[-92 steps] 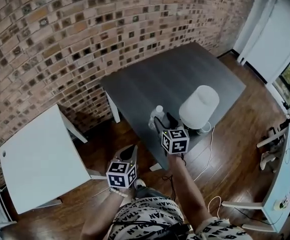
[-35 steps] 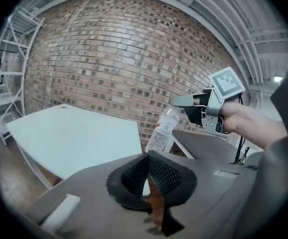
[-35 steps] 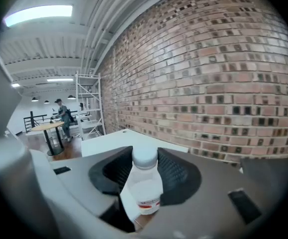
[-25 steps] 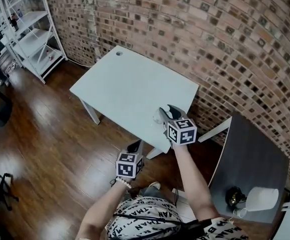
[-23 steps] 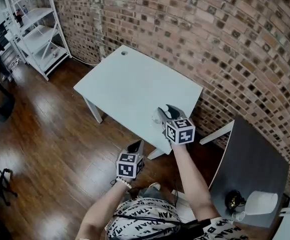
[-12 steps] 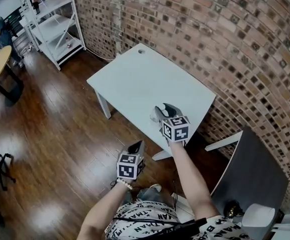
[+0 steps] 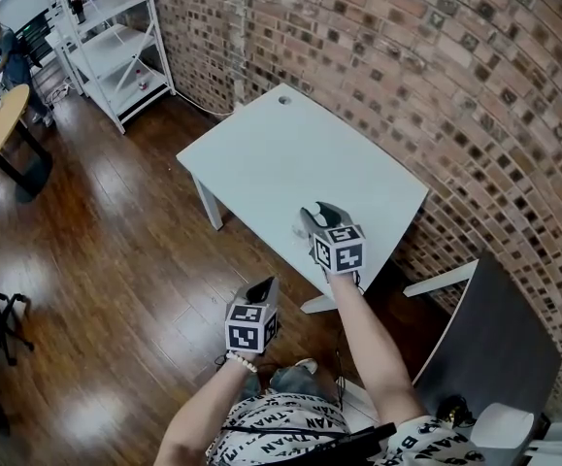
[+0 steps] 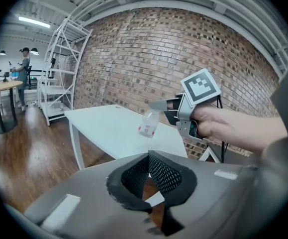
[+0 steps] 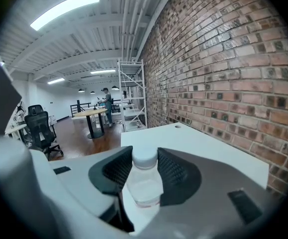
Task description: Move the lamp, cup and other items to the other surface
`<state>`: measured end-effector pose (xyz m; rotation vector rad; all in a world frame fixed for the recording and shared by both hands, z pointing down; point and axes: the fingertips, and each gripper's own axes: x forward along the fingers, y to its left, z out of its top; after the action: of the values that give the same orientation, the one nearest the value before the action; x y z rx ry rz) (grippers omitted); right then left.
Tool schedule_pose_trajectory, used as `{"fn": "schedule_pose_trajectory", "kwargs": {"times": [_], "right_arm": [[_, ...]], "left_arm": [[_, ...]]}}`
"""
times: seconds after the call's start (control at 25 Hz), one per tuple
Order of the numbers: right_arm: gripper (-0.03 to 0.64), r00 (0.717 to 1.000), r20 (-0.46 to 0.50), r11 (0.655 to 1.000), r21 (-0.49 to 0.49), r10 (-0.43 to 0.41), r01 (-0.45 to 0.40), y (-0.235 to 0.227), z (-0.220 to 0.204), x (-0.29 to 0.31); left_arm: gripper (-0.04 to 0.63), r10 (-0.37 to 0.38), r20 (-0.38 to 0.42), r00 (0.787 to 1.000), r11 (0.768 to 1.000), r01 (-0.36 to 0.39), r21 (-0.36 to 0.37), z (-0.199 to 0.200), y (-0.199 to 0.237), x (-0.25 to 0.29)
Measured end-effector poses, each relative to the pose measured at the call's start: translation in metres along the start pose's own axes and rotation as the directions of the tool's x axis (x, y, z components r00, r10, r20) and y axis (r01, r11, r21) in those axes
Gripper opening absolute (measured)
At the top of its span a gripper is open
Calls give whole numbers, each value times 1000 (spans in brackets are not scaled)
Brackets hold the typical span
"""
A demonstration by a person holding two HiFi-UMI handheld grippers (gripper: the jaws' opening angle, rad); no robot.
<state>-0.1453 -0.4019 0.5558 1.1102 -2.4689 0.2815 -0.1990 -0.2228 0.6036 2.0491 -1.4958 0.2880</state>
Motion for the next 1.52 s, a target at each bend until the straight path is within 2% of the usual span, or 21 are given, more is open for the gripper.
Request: {"fn": "schedule_pose_trajectory", "kwargs": {"times": [0.4,0.88,0.96,1.08,1.16,1.28,1.36,1.52], "right_arm": [[175,999,-41,1000,-9,7,-8,-2,-7,7],[190,1000,-29,1000,-8,-11,10,-5,-5,-1],[218,1000,-25,1000,-5,-11,11,-6,-5,-3],[218,1000,-22,1000,-3,-5,5,-6,-5,-4],[266,1000,-18,1000,-1,5,-5,-4,-5,-6],[267,1000,-4,1000,0,17,-17,-2,-3,-9],[314,1000,2,1000,3,22,-22,0,-3,-10],[314,1000,28,1000,11,-1,1,-1,3,-20]], "left_arm": [[0,-8,2,1000,1000,8,-18,2,-1,4],[0,-18,1,1000,1000,18,-23,2,-3,4],[0,-19,-1,1000,1000,19,-24,1,-3,4],[0,-20,-3,1000,999,20,-26,0,-5,4],[0,-22,-2,1000,999,22,-27,0,-6,4],[0,-23,2,1000,999,23,-25,1,-9,4],[0,-23,7,1000,999,23,-24,3,-10,4],[0,-30,20,999,999,30,-16,8,-9,3]]}}
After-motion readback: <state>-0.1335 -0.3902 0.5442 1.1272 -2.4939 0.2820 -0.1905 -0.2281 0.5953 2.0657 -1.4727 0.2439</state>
